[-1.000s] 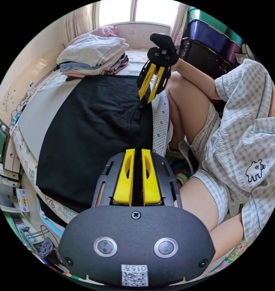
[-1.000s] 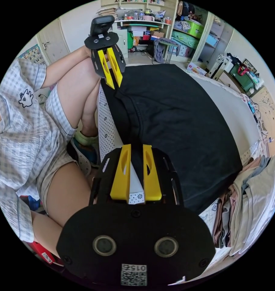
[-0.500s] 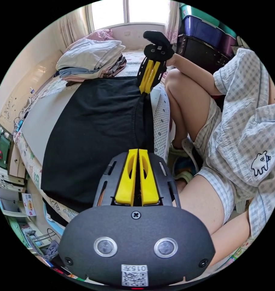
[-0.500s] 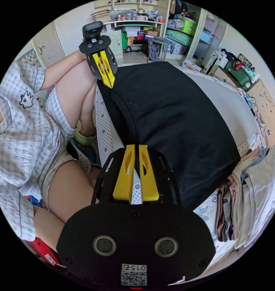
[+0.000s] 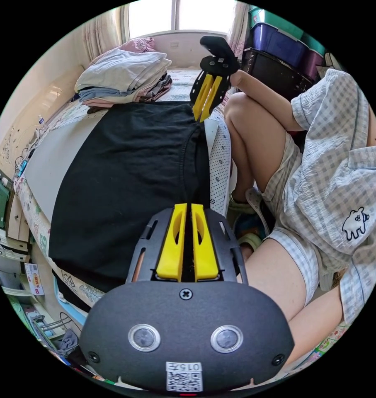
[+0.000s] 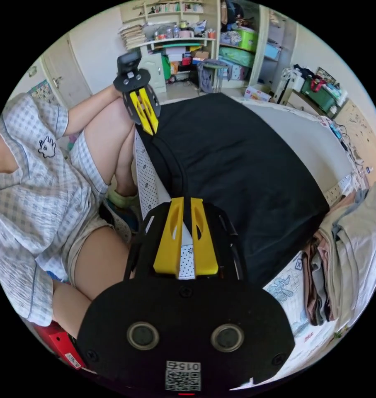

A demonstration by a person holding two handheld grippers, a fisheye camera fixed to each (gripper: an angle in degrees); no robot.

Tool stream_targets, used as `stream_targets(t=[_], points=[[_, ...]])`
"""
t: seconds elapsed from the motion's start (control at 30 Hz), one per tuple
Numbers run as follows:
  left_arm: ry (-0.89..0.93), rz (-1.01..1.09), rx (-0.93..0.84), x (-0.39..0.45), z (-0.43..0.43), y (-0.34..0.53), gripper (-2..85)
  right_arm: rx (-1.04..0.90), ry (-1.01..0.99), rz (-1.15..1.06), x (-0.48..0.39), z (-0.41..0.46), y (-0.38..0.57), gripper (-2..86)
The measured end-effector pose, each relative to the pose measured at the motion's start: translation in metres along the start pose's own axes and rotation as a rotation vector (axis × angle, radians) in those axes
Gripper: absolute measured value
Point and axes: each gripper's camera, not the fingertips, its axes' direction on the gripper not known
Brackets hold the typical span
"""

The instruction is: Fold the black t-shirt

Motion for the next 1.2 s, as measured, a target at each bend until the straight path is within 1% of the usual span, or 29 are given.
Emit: stream_targets(t=[0.07,0.1,0.17,0.2,0.27,0.33,0.37,0.43,0.47,0.53,0.57,0.63,0.7,0.77,0.83,0.87,0.93,1.03,1.1,1.13,1.2], points=[[0.008,-0.008,-0.007,-0.001,0.001,0.000,0.6,0.131,0.027,0.116,0.015,-0.020,0.042,4.0],[0.013,-0.011,-0.006,-0.002,0.000,0.000,0.7,0.165,0.037,0.154,0.021,-0.025,0.053,4.0],[0.069,-0.020,0.032,-0.006,-0.006,0.000,0.8,0.279,0.092,0.337,0.047,-0.040,0.102,3.0],[0.092,-0.022,0.055,-0.007,-0.009,-0.001,0.9,0.301,0.112,0.395,0.056,-0.042,0.116,2.8],[0.121,-0.029,0.151,-0.010,-0.022,-0.006,1.4,0.319,0.169,0.616,0.092,-0.045,0.168,2.7],[0.091,-0.042,0.163,-0.009,-0.025,-0.017,2.3,0.318,0.121,0.719,0.117,-0.047,0.200,3.8],[0.064,-0.061,0.166,-0.008,-0.023,-0.030,3.2,0.341,0.076,0.755,0.129,-0.050,0.216,4.5],[0.040,-0.089,0.203,-0.004,-0.017,-0.055,4.7,0.414,0.054,0.793,0.143,-0.054,0.235,5.0],[0.019,-0.108,0.231,0.000,-0.010,-0.075,5.4,0.456,0.067,0.814,0.152,-0.054,0.243,5.1],[-0.007,-0.172,0.312,0.007,0.003,-0.104,5.8,0.461,0.094,0.848,0.170,-0.049,0.249,5.2],[0.016,-0.194,0.364,0.012,0.014,-0.123,6.0,0.464,0.115,0.878,0.183,-0.042,0.252,5.2],[0.070,-0.218,0.394,0.019,0.035,-0.152,6.3,0.468,0.113,0.924,0.208,-0.028,0.257,5.3],[0.082,-0.254,0.359,0.023,0.058,-0.179,7.1,0.462,0.076,0.966,0.239,-0.011,0.261,5.5],[0.031,-0.312,0.304,0.027,0.083,-0.205,8.2,0.459,0.035,1.028,0.277,0.015,0.268,5.9],[-0.011,-0.330,0.266,0.030,0.098,-0.219,8.3,0.481,0.032,1.085,0.295,0.038,0.275,6.0],[-0.035,-0.348,0.219,0.030,0.107,-0.227,8.3,0.489,0.014,1.113,0.306,0.055,0.279,6.1],[-0.051,-0.347,0.167,0.031,0.115,-0.240,8.0,0.498,-0.035,1.121,0.320,0.076,0.280,5.6],[-0.067,-0.340,0.094,0.036,0.128,-0.256,6.2,0.495,-0.105,1.063,0.328,0.096,0.268,2.6],[-0.116,-0.326,0.073,0.044,0.132,-0.264,3.8,0.471,-0.053,1.049,0.324,0.097,0.258,1.0],[-0.138,-0.289,0.055,0.050,0.135,-0.270,2.3,0.447,0.013,1.037,0.319,0.094,0.249,0.4],[-0.180,-0.236,0.050,0.063,0.136,-0.275,0.9,0.432,0.069,1.005,0.312,0.090,0.234,0.0]])
